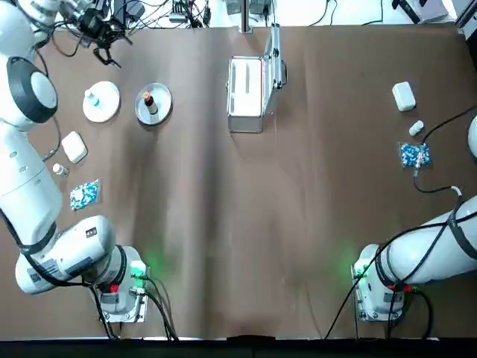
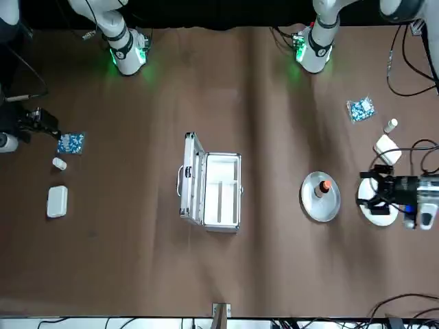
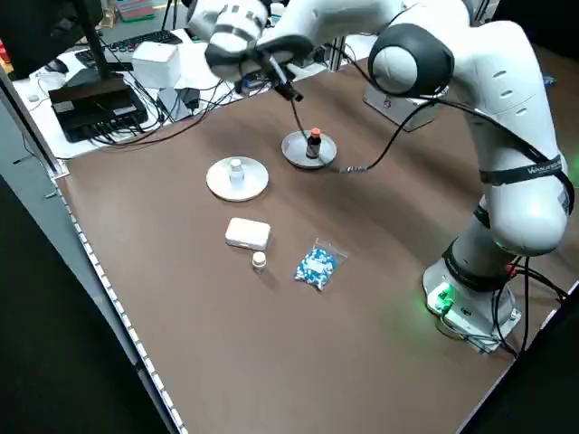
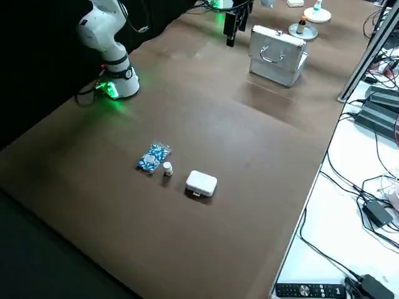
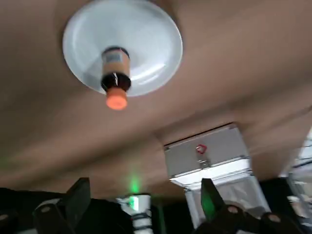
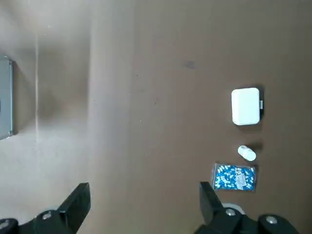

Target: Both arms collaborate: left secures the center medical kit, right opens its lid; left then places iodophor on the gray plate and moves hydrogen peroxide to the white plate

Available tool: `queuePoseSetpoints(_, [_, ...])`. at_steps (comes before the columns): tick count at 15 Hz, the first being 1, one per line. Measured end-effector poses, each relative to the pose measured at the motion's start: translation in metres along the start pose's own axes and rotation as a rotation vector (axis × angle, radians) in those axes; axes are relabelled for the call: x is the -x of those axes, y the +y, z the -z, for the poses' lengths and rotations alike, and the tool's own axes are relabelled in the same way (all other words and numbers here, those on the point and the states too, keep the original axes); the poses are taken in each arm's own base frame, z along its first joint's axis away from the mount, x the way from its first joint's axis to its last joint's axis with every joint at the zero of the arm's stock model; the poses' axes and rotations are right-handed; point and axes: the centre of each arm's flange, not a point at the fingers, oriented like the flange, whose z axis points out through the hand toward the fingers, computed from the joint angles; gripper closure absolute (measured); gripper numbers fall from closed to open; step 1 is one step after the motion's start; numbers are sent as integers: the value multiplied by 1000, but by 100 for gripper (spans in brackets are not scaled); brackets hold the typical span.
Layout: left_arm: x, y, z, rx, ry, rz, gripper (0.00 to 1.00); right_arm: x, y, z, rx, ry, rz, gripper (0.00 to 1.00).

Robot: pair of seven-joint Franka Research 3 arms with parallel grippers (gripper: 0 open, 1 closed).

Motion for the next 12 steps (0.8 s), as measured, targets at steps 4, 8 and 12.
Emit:
queuePoseSetpoints(4, [63,43,-36,-168,108,-111,0,0,3,0,0,1,-5,1])
queuePoseSetpoints(8, [121,72,-68,-325,239,-194,0,0,4,0,0,1,-6,1])
queuePoseSetpoints(12, [176,86,-65,-408,387,-262,0,1,13,5,2,10,-21,1])
